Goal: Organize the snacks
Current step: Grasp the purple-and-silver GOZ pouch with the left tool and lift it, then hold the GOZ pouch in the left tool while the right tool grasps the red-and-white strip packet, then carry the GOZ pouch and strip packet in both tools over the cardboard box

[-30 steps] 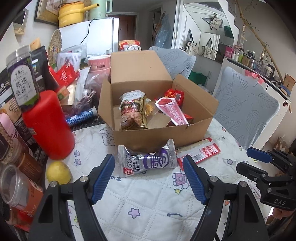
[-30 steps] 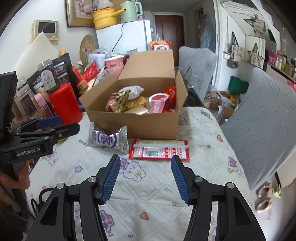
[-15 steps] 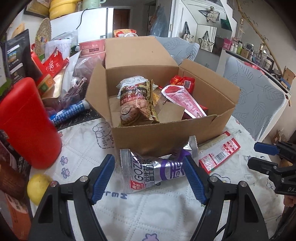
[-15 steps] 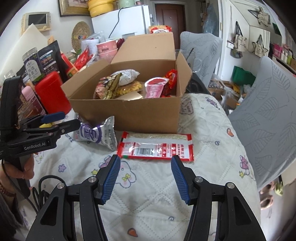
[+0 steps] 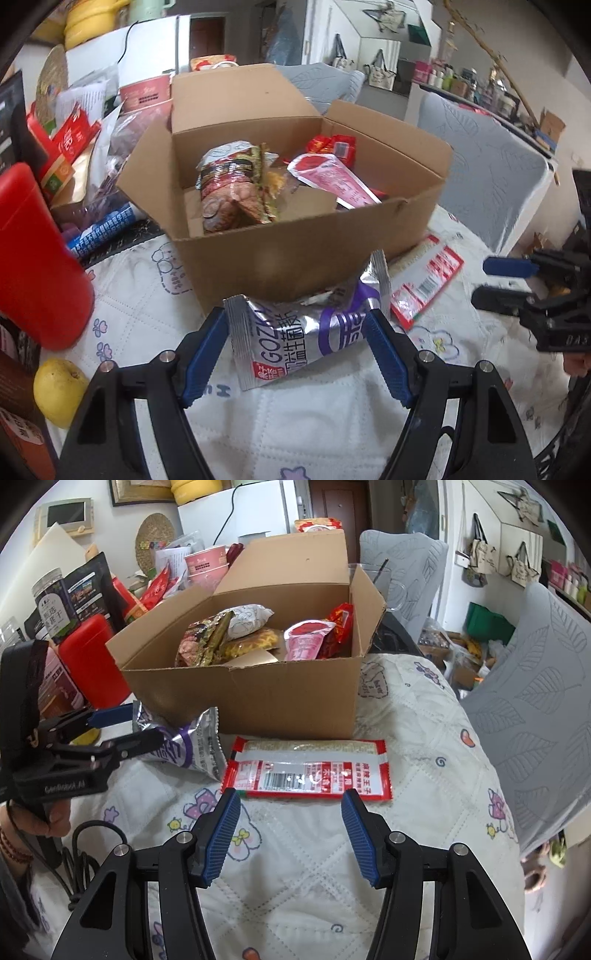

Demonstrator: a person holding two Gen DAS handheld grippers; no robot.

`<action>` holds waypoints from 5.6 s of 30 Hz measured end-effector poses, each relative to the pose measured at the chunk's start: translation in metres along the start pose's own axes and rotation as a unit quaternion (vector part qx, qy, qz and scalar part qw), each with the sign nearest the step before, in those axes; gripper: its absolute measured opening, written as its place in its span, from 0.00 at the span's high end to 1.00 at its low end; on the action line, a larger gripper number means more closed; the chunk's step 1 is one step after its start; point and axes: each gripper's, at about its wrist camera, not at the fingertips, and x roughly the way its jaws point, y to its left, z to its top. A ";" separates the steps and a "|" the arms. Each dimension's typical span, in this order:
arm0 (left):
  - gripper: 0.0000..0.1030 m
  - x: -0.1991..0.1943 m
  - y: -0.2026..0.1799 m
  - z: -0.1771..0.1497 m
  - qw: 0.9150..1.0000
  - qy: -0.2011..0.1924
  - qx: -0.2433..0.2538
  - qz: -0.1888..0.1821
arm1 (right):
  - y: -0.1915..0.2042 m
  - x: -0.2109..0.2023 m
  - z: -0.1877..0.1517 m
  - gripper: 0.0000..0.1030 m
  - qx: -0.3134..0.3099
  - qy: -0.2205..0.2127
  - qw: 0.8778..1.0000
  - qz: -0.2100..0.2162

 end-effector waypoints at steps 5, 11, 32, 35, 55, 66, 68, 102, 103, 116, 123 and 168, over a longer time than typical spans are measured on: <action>0.26 -0.018 -0.011 -0.010 1.000 0.006 -0.009 -0.019 | -0.003 -0.007 -0.005 0.45 0.007 -0.004 1.000 -0.002; 0.26 -0.035 -0.025 -0.022 0.999 0.012 -0.018 -0.045 | -0.006 -0.014 -0.010 0.45 0.015 -0.006 1.000 -0.002; 0.26 -0.062 -0.065 -0.014 0.999 -0.019 0.030 -0.004 | -0.018 -0.033 -0.027 0.45 0.033 -0.019 0.999 0.001; 0.26 -0.041 -0.063 -0.016 0.999 0.007 0.033 0.009 | -0.019 -0.032 -0.027 0.45 0.031 -0.018 0.999 -0.002; 0.68 0.020 -0.032 -0.018 0.995 0.093 -0.041 0.020 | -0.066 0.033 0.003 0.33 0.019 0.036 0.999 -0.008; 0.68 0.017 -0.033 -0.015 0.994 0.087 -0.058 0.027 | -0.084 0.054 0.016 0.33 0.029 0.040 0.997 0.053; 0.68 0.015 -0.032 -0.016 0.994 0.086 -0.063 0.025 | -0.080 0.054 0.013 0.39 0.021 0.042 0.998 0.049; 0.68 -0.032 -0.019 -0.046 0.991 0.076 -0.101 0.034 | 0.001 -0.016 -0.040 0.39 -0.034 0.015 0.998 0.056; 0.68 -0.032 -0.018 -0.046 0.991 0.076 -0.102 0.036 | 0.001 -0.015 -0.038 0.39 -0.039 0.010 0.998 0.058; 0.68 -0.023 -0.003 -0.038 0.988 0.073 -0.126 0.045 | 0.012 0.040 -0.002 0.15 -0.154 0.049 0.984 0.070; 0.68 -0.014 -0.001 -0.038 0.987 0.083 -0.132 0.047 | 0.021 0.069 0.005 0.15 -0.199 0.089 0.972 0.093; 0.68 -0.099 -0.054 -0.045 0.997 0.014 -0.079 0.015 | 0.020 -0.068 -0.049 0.54 -0.063 -0.019 0.997 0.049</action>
